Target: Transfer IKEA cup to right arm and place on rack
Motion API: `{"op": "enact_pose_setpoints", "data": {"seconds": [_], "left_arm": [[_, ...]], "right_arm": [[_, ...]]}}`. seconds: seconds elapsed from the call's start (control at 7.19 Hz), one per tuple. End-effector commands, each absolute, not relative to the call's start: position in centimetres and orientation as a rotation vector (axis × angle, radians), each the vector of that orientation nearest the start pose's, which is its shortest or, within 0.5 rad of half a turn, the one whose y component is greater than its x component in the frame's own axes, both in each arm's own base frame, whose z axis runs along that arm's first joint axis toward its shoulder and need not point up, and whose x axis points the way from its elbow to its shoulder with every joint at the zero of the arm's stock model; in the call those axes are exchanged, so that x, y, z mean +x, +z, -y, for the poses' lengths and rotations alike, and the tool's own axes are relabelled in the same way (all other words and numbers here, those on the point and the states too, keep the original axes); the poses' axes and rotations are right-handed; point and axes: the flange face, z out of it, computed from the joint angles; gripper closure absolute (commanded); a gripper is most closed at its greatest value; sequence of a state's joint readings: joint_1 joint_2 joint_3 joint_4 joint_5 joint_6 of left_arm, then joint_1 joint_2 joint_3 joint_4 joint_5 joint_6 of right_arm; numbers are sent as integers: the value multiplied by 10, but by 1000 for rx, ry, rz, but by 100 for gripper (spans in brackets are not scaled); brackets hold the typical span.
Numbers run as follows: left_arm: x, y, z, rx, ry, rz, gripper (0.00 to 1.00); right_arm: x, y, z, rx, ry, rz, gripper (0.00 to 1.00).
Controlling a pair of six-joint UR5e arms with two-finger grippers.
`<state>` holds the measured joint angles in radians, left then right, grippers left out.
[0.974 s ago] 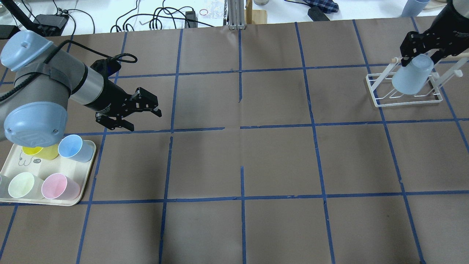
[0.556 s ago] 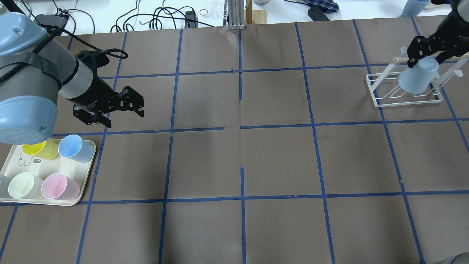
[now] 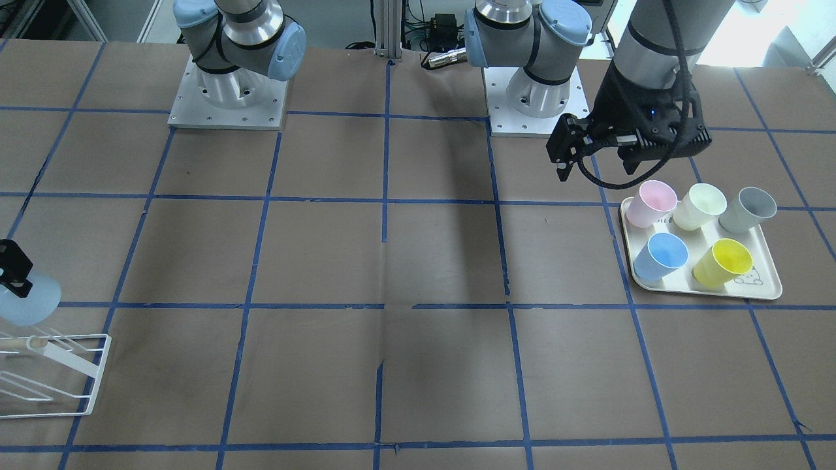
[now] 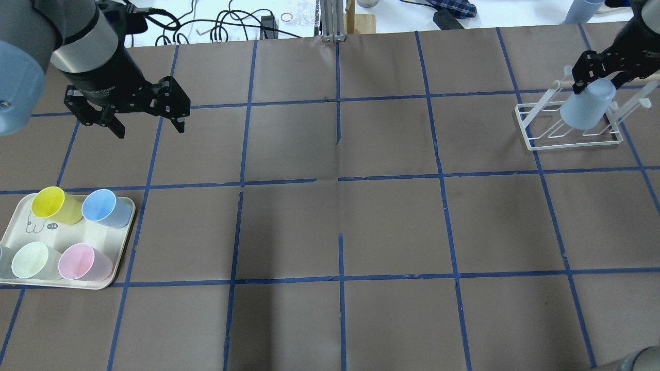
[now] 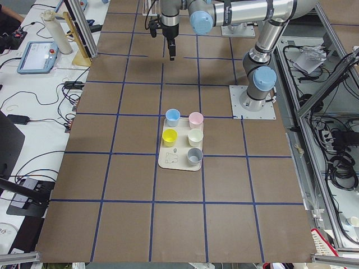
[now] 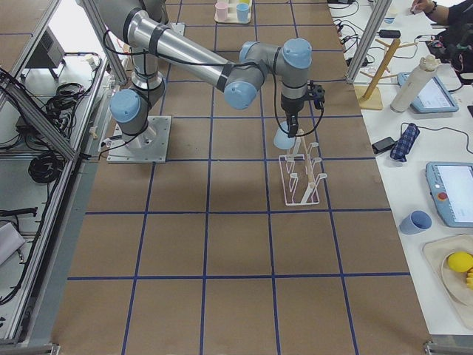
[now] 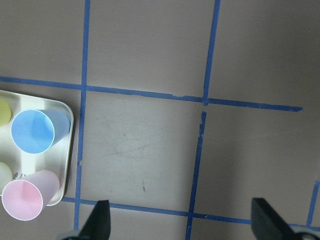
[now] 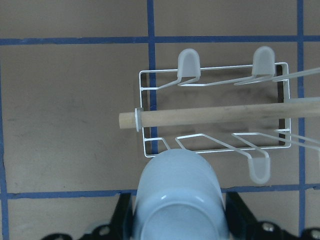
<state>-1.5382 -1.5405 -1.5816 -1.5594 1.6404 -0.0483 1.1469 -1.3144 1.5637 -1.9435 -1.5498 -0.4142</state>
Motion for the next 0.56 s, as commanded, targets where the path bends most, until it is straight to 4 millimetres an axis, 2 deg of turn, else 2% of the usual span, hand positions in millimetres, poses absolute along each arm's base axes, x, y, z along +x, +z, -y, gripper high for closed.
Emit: {"op": "enact_pose_setpoints", "data": {"seconds": [0.0,0.14,0.28,0.42], "left_arm": [[-125,522,471,-77,-106,-3074,0],[-123,515,477,-88,-99,-3076,0],[-112,516,488,-112,-137,-3077,0],[-113,514,491,-108,-144,-3080,0]], "right_arm": [[-131,379,603,17,-170,-3161,92],[-133,370,606,18,-152,-3157,92],[-135,366,609,17,-165,-3160,91],[-136,355,613,20,-143,-3151,90]]}}
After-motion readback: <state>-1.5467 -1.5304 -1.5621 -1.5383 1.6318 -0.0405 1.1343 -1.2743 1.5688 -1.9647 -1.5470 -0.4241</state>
